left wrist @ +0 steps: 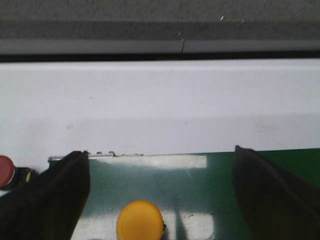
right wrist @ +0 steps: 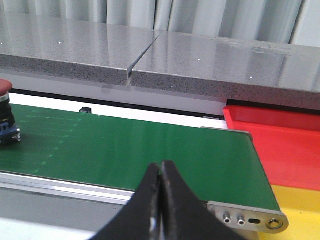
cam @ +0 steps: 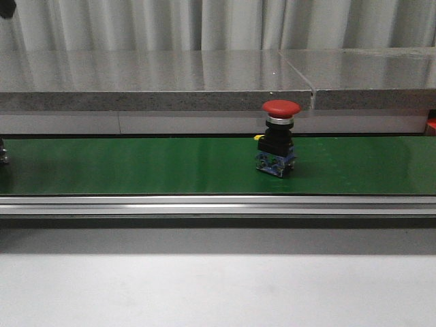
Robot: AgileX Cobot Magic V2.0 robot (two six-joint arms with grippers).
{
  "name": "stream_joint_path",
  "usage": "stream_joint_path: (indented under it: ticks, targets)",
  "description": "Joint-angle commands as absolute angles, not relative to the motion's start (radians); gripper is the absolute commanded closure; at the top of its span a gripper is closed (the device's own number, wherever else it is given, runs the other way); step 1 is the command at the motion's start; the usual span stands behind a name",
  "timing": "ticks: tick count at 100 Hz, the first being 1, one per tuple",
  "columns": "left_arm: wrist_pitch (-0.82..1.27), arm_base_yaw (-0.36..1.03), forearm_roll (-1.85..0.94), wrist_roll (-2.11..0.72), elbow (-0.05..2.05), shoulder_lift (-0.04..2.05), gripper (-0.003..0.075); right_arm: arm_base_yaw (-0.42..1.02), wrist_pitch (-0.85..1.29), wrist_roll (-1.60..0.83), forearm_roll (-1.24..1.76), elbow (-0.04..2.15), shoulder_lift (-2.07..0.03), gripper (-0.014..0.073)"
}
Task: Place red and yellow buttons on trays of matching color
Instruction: 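Set the yellow button on the green belt and open the left gripper, then move the right gripper above the red button riding the belt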
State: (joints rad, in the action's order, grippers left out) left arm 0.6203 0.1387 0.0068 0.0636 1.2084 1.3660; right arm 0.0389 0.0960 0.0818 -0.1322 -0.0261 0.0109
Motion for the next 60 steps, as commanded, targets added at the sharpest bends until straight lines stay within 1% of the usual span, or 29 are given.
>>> stream_joint_path:
  ticks: [1, 17, 38, 48, 60]
  targets:
    - [0.513, 0.159, 0.000, 0.062, 1.202, 1.257, 0.0146, 0.039, 0.017, 0.079, -0.146, -0.017, 0.026, 0.0662]
    - [0.471, 0.162, 0.000, 0.062, 1.097, 1.096, 0.0146, 0.039, 0.017, 0.079, -0.146, -0.017, 0.026, 0.0662]
    - [0.417, 0.162, 0.000, 0.062, 0.887, 0.851, 0.0147, 0.039, 0.017, 0.079, -0.146, -0.017, 0.026, 0.0662]
    - [0.393, 0.162, 0.000, 0.062, 0.777, 0.727, 0.0162, 0.039, 0.017, 0.079, -0.146, -0.017, 0.026, 0.0662]
    - [0.393, 0.162, 0.000, 0.064, 0.672, 0.593, 0.0202, 0.039, 0.005, 0.079, -0.147, -0.017, 0.026, 0.0662]
